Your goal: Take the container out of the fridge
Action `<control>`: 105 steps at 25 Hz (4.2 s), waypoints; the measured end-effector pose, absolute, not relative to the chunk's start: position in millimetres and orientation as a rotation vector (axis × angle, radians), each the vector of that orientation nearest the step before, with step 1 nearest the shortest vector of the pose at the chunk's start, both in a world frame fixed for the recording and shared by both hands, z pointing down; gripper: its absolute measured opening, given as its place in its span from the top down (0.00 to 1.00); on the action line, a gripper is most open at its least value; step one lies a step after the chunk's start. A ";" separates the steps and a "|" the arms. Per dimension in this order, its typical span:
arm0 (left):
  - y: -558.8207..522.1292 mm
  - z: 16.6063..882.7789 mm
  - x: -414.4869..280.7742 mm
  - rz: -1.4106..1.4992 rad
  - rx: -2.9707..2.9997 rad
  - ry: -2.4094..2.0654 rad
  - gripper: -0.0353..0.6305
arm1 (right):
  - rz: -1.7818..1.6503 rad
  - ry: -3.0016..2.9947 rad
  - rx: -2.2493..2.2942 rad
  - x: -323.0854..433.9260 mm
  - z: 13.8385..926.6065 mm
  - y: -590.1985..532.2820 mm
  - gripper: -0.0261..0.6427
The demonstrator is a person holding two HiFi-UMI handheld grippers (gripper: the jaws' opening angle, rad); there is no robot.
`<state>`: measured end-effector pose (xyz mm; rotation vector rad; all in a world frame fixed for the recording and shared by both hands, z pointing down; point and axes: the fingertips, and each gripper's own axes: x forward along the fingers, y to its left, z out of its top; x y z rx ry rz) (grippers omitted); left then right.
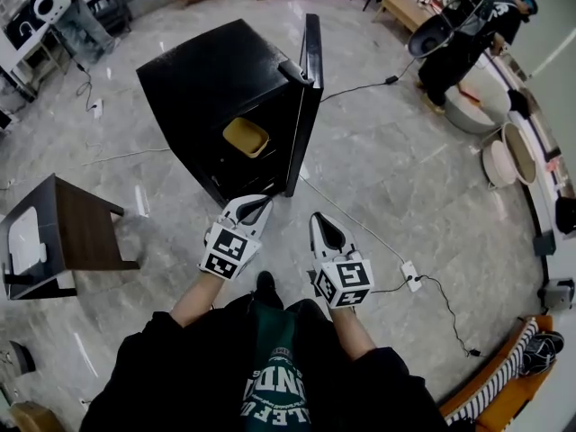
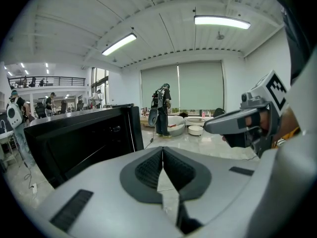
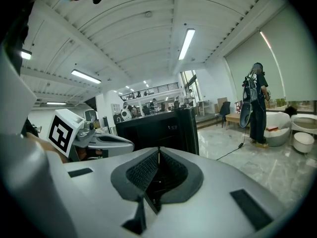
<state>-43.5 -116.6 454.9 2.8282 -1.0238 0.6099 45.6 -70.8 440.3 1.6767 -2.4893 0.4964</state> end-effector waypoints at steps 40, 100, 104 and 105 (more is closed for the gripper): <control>-231.2 527.5 -70.4 0.699 2.527 -1.338 0.77 | 0.612 -2.499 1.567 51.0 481.9 -135.8 0.91; -358.0 714.0 -61.7 1.372 2.439 -1.158 0.74 | 0.890 -2.357 1.480 87.9 571.8 -164.1 0.91; -362.9 721.3 -62.9 1.404 2.425 -1.143 0.74 | 0.896 -2.348 1.481 91.5 574.2 -163.7 0.91; -364.5 723.1 -63.2 1.415 2.422 -1.140 0.74 | 0.898 -2.346 1.481 92.4 575.0 -163.5 0.91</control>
